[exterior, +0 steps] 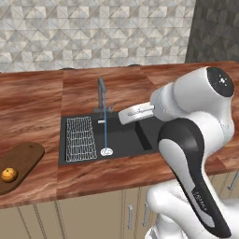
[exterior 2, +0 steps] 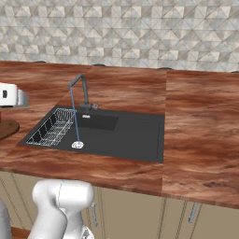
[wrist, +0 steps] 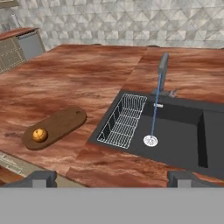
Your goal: Pick the orange from the sink and place it on the cutting board to airdry. Then turn off the sink faucet.
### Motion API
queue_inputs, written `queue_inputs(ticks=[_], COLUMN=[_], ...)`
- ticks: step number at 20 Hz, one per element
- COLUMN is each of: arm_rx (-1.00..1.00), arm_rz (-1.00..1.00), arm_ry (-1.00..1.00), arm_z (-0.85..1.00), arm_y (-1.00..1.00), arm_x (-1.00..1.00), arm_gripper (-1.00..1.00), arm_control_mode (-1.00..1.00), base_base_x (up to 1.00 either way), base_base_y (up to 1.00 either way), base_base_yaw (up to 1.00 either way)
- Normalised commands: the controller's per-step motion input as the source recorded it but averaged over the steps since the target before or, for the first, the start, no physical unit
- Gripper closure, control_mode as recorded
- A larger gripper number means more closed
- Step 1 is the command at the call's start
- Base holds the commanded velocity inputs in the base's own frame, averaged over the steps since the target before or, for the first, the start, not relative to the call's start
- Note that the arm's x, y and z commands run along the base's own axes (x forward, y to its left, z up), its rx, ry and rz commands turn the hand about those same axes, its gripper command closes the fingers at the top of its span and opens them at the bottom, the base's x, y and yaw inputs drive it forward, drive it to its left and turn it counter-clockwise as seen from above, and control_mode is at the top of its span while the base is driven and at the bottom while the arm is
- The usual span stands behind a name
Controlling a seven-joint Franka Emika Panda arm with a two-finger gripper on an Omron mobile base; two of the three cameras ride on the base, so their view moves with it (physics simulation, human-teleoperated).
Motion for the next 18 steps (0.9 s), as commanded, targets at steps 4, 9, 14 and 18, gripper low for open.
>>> queue_inputs(ticks=[4, 9, 14, 18], arm_rx=[0.03, 0.01, 0.03, 0.00], arm_rz=[-0.13, -0.02, 0.04, 0.08], arm_ry=[0.00, 0.00, 0.00, 0.00], arm_z=[0.10, 0.03, 0.04, -0.01], arm_y=[-0.94, -1.00, -0.70, -0.03], arm_x=[-0.40, -0.33, -0.07, -0.02], arm_gripper=[-1.00, -1.00, -1.00, -1.00], arm_control_mode=[-1.00, -1.00, -1.00, -1.00], base_base_x=[0.00, 0.00, 0.00, 0.00], base_base_y=[0.00, 0.00, 0.00, 0.00], base_base_yaw=[0.00, 0.00, 0.00, 0.00])
